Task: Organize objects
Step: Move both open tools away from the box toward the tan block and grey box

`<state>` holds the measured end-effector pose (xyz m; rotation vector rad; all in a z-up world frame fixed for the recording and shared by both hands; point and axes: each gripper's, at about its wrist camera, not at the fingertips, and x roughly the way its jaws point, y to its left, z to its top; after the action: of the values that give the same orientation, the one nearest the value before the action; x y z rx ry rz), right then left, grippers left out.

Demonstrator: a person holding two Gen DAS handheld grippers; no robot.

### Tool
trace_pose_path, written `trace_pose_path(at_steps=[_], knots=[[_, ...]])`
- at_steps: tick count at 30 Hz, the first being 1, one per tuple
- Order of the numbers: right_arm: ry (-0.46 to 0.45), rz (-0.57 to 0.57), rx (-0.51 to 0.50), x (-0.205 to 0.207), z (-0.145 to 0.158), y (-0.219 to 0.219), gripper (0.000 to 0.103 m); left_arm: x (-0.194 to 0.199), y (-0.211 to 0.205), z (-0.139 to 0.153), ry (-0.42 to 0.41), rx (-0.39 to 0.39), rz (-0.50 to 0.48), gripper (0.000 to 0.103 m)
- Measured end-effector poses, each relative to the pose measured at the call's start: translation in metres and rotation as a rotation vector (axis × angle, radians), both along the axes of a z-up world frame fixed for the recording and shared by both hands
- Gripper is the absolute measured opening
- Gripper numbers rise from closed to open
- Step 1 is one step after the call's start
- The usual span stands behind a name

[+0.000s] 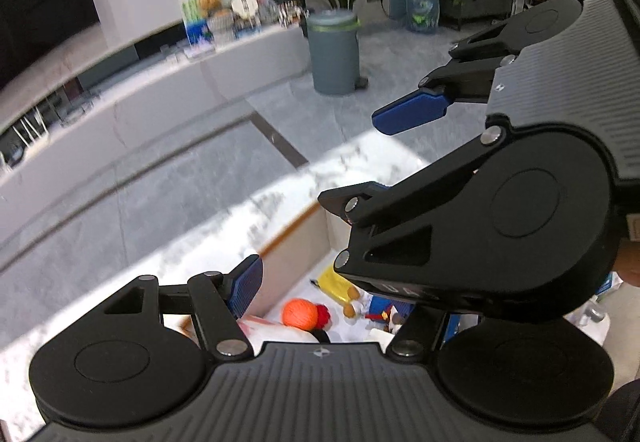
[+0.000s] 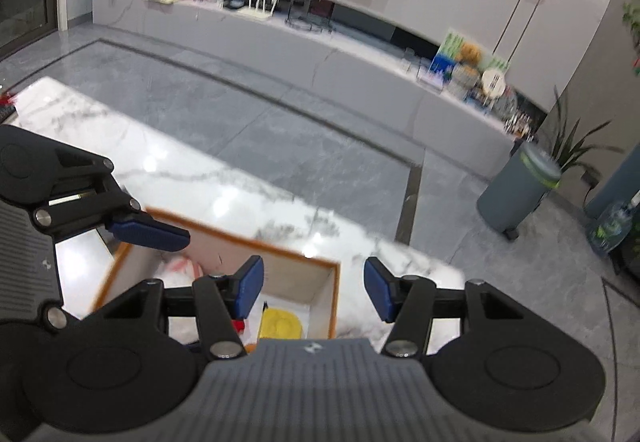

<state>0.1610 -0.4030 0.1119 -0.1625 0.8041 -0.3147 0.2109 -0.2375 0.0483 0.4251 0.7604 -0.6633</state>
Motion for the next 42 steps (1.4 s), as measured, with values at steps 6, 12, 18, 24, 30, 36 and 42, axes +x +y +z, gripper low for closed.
trace_pose_path(at_steps=[6,12,18,24,30,36,42], knots=[[-0.097,0.016,-0.051,-0.024,0.069,0.042,0.061,-0.035,0.032,0.065,-0.109,-0.025,0.035,0.08],[-0.2,0.057,-0.102,-0.043,0.131,0.104,0.063,-0.069,0.064,0.118,-0.23,-0.019,0.082,0.083],[-0.3,0.069,-0.108,-0.047,0.169,0.153,0.066,-0.072,0.095,0.143,-0.298,-0.029,0.118,0.09],[-0.327,0.06,-0.09,-0.024,0.167,0.187,0.07,-0.042,0.127,0.127,-0.251,-0.1,0.165,0.091],[-0.284,0.052,-0.075,0.029,0.131,0.2,0.071,0.002,0.153,0.095,-0.2,-0.079,0.178,0.091],[-0.247,0.026,0.058,0.088,0.068,0.186,0.071,0.053,0.179,0.047,-0.107,-0.018,0.216,0.091],[-0.188,-0.007,0.198,0.138,0.0,0.17,0.071,0.092,0.196,-0.007,-0.03,0.018,0.235,0.091]])
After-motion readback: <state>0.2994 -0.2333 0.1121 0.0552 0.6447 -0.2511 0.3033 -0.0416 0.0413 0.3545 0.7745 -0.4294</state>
